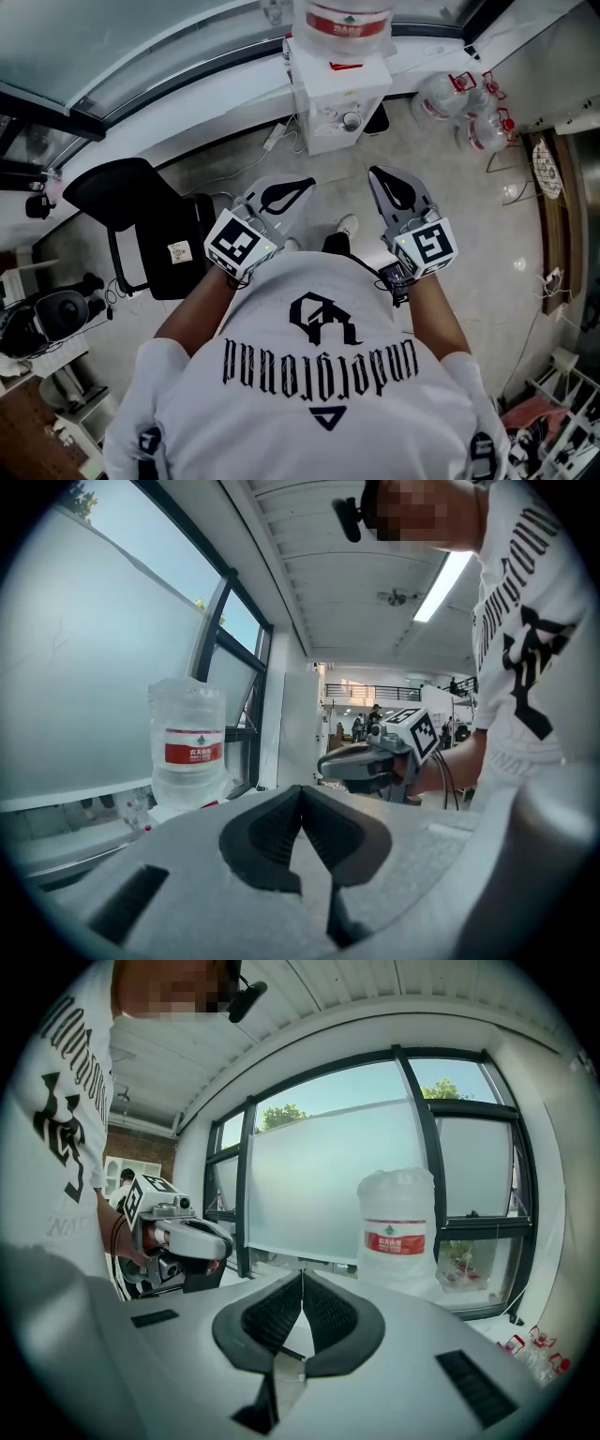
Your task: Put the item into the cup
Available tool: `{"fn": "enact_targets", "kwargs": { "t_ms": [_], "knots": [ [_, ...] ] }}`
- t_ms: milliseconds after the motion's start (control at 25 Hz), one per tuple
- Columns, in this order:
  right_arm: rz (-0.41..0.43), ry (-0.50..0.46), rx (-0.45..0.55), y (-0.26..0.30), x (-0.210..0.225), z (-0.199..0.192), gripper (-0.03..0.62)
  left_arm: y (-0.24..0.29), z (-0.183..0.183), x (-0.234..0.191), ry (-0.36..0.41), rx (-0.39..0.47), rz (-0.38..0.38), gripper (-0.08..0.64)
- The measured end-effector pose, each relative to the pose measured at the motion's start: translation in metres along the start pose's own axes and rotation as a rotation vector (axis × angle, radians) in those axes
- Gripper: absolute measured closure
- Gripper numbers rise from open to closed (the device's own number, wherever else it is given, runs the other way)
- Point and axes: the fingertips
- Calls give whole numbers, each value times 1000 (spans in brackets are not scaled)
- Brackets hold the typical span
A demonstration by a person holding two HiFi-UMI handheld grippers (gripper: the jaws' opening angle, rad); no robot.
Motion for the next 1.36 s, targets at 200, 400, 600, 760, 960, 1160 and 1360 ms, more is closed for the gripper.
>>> {"fn": "enact_targets", "kwargs": {
  "t_ms": [200,400,600,760,960,1160,1360],
  "knots": [
    [-31,35,-24,1,-53,-15,575,-41,-15,4,-26,6,-28,545],
    [-53,37,-34,-10,-85,-15,575,-62,-22,14,-64,20,-54,545],
    [-72,14,-25,-36,-85,-10,575,-58,-17,33,-64,33,-65,545],
    [-56,-6,-24,-64,-87,-13,575,-51,-9,55,-60,53,-43,545],
    [-15,-27,-28,-107,-81,-21,575,-33,-2,93,-60,85,-4,545],
    [6,-25,-50,-156,-81,-35,575,-22,-6,143,-68,86,25,545],
    [27,-6,-47,-192,-85,-44,575,-18,-10,186,-68,82,38,545]
  ]
}}
Point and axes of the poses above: the fingertips, and each gripper's own axes: y forward along the fingers, x to its right, z out of its top, and after that the axes turned 2 degrees about z, right-handed
